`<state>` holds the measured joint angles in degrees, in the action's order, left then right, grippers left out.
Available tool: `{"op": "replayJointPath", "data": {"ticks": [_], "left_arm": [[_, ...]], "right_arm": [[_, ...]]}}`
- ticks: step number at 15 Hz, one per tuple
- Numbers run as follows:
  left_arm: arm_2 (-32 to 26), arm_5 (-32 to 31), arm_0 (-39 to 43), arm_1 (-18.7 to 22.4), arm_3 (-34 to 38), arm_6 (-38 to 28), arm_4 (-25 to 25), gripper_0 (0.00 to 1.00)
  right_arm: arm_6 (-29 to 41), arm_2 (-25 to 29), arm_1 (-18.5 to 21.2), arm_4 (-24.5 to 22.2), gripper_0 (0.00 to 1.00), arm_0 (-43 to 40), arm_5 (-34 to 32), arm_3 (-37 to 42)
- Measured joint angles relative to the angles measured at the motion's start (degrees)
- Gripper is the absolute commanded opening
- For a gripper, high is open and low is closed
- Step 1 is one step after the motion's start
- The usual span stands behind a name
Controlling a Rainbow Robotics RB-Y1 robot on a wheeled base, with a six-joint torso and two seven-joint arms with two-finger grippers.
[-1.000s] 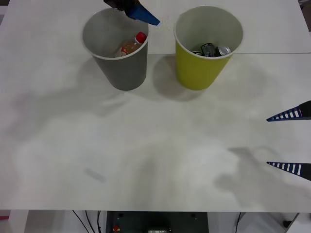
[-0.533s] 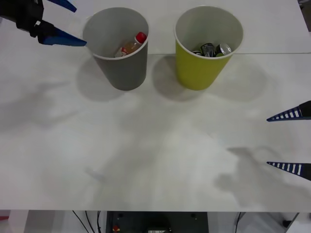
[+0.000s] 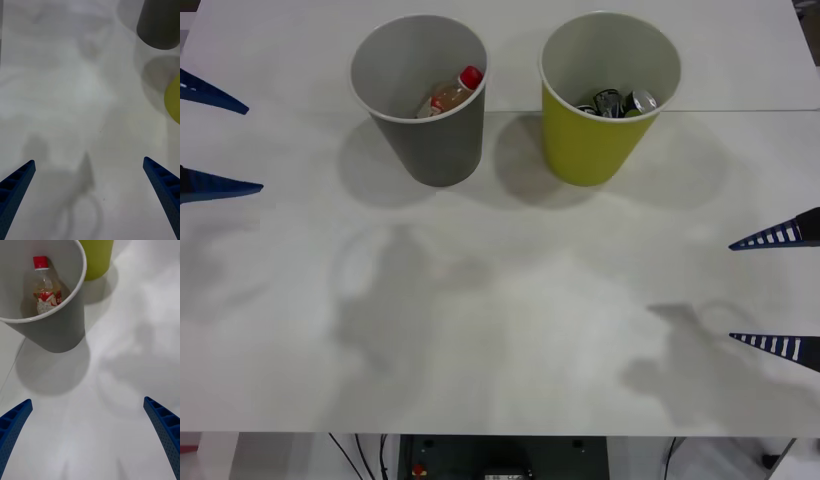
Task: Put the can into the green bin and the plastic bottle into the gray bin
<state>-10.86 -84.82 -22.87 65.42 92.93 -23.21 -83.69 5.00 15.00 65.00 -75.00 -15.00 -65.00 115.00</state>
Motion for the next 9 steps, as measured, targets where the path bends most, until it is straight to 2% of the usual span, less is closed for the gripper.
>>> {"op": "replayJointPath", "data": {"ticks": [6, 9], "left_arm": [[-7.3, -1.4, 11.2, -0.3, 0.0, 12.2, 0.6, 1.0], [-10.8, -0.1, 16.8, -2.4, 0.0, 16.6, 2.5, 1.0]], "right_arm": [[0.0, 0.0, 0.0, 0.0, 1.0, 0.0, 0.0, 0.0], [0.0, 0.0, 0.0, 0.0, 1.0, 0.0, 0.0, 0.0]]}}
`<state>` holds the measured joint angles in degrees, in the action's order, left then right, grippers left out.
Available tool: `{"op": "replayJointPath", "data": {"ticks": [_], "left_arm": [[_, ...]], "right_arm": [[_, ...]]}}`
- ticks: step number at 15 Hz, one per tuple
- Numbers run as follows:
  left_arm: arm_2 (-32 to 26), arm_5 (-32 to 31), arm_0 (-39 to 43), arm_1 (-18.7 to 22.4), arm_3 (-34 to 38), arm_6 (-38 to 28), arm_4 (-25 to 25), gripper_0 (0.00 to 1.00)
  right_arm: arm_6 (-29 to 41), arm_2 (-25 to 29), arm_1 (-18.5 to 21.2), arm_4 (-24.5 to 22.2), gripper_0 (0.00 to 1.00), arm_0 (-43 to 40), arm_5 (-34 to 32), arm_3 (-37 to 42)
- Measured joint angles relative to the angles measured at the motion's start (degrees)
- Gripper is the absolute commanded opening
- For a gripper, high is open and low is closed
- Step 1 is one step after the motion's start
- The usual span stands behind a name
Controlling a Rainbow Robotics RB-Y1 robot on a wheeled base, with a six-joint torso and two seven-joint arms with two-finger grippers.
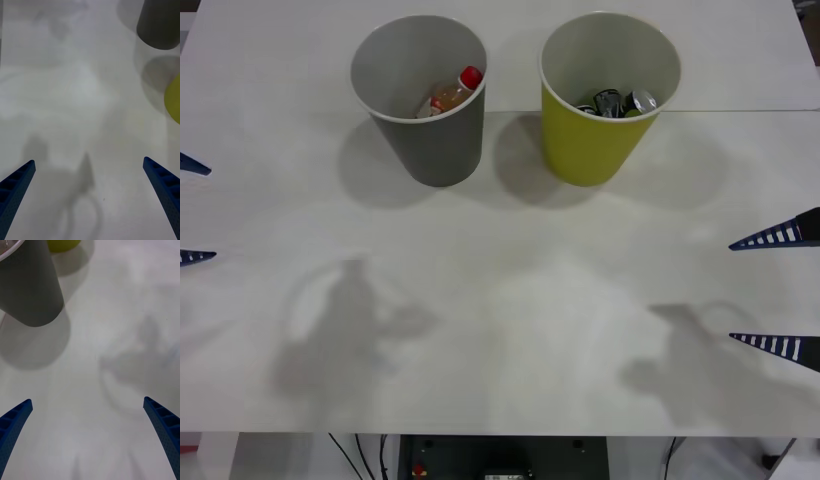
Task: Put the can into the green bin and the plastic bottle into the gray bin
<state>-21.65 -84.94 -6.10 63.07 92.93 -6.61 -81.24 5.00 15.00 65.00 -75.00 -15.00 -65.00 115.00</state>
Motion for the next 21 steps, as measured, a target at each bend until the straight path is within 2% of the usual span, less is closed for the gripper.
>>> {"op": "replayJointPath", "data": {"ticks": [4, 12, 21], "left_arm": [[-2.1, 2.6, 5.9, -3.2, 0.0, 6.0, 2.5, 1.0], [-3.5, 3.3, 14.3, -3.5, 1.4, 15.5, 5.8, 1.0], [-2.7, 3.0, 15.5, -4.5, 1.2, 17.8, 5.6, 1.0]], "right_arm": [[0.0, 0.0, 0.0, 0.0, 1.0, 0.0, 0.0, 0.0], [0.0, 0.0, 0.0, 0.0, 1.0, 0.0, 0.0, 0.0], [0.0, 0.0, 0.0, 0.0, 1.0, 0.0, 0.0, 0.0]]}}
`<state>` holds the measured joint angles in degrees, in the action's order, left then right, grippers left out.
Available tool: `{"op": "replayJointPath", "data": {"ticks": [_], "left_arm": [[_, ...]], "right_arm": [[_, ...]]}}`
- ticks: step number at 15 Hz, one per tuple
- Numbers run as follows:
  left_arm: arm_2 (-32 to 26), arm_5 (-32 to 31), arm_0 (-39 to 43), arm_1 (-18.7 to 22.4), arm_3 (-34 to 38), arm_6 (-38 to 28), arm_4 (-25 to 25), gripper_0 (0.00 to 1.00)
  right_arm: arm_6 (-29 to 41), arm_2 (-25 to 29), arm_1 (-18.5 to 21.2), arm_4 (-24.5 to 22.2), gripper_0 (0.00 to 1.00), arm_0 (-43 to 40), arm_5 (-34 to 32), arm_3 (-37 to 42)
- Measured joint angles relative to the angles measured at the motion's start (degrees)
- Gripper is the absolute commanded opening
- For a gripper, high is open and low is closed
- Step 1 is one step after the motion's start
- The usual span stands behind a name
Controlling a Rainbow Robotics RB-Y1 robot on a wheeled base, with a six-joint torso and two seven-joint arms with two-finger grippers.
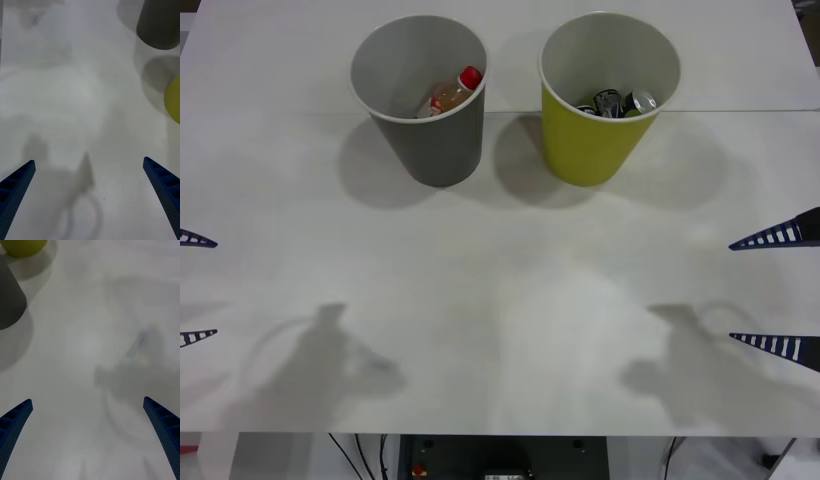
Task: Put the can into the green bin and the plastic bottle into the gray bin
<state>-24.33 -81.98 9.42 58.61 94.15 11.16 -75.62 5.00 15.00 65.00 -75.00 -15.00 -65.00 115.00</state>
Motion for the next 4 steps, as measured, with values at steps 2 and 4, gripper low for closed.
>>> {"op": "replayJointPath", "data": {"ticks": [2, 4], "left_arm": [[0.0, -0.3, 0.0, -0.4, 0.0, 0.5, -0.6, 1.0], [0.0, -0.3, 0.0, -0.4, 0.0, 0.5, -0.6, 1.0]], "right_arm": [[0.0, 0.0, 0.0, 0.0, 1.0, 0.0, 0.0, 0.0], [0.0, 0.0, 0.0, 0.0, 1.0, 0.0, 0.0, 0.0]]}}
